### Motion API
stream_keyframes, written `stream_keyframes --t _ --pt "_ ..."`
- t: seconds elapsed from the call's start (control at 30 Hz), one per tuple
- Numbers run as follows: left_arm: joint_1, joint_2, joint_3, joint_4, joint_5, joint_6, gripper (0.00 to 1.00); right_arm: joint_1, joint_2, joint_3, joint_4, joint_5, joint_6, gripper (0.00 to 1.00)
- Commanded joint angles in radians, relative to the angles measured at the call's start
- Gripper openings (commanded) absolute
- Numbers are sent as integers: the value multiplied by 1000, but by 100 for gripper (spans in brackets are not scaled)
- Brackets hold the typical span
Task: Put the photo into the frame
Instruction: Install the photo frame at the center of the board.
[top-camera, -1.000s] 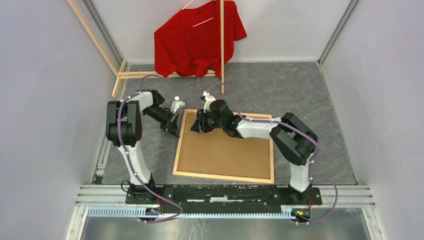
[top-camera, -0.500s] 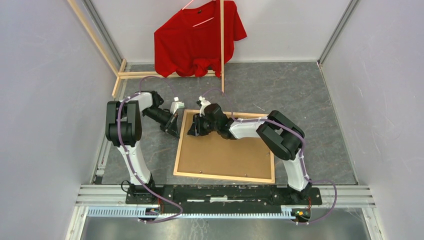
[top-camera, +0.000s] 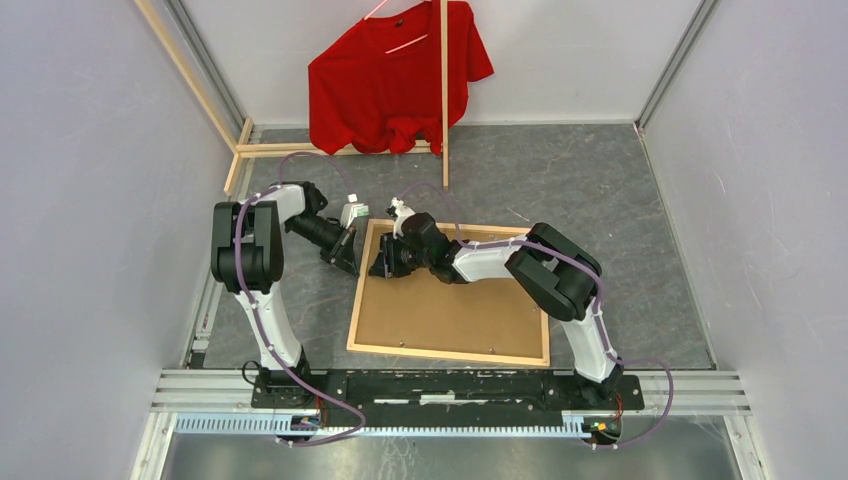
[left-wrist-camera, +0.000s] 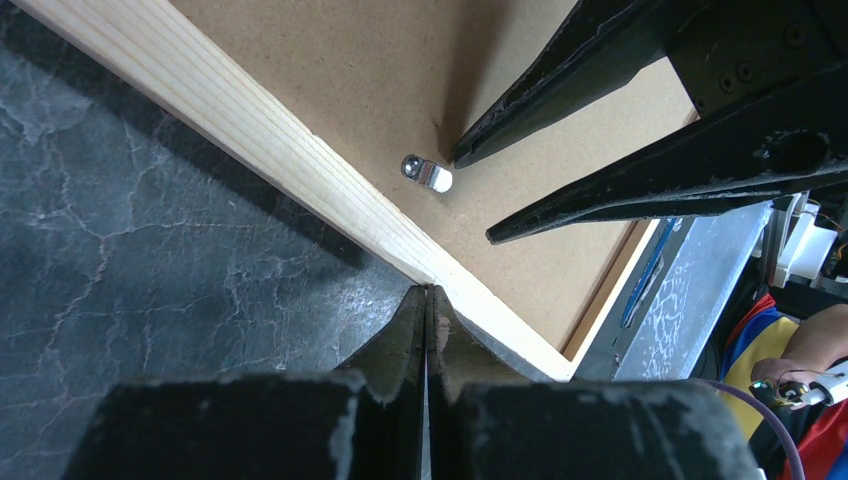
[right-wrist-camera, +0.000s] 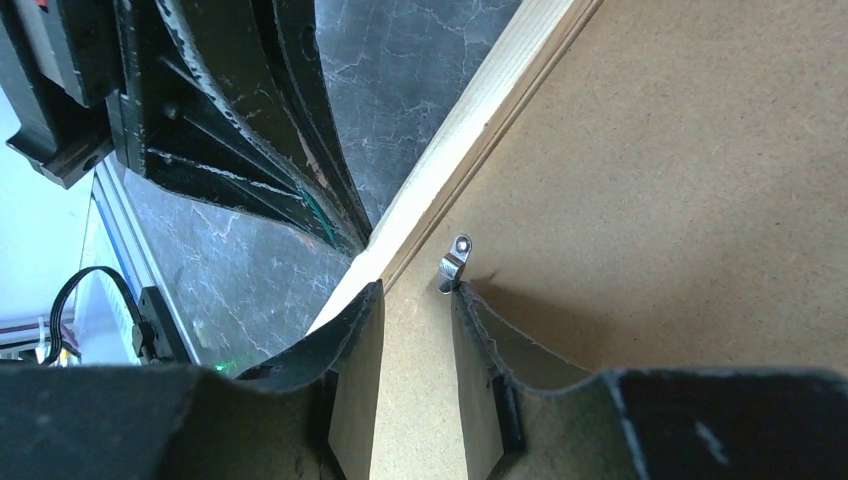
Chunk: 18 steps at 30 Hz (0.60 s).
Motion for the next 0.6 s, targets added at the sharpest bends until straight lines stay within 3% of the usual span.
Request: stream_keyframes --t 0.0,0.57 --pt "-2 8 -13 35 11 26 3 4 18 37 28 9 -1 37" --pt "-2 9 -15 34 18 28 3 6 63 51 87 -17 55 34"
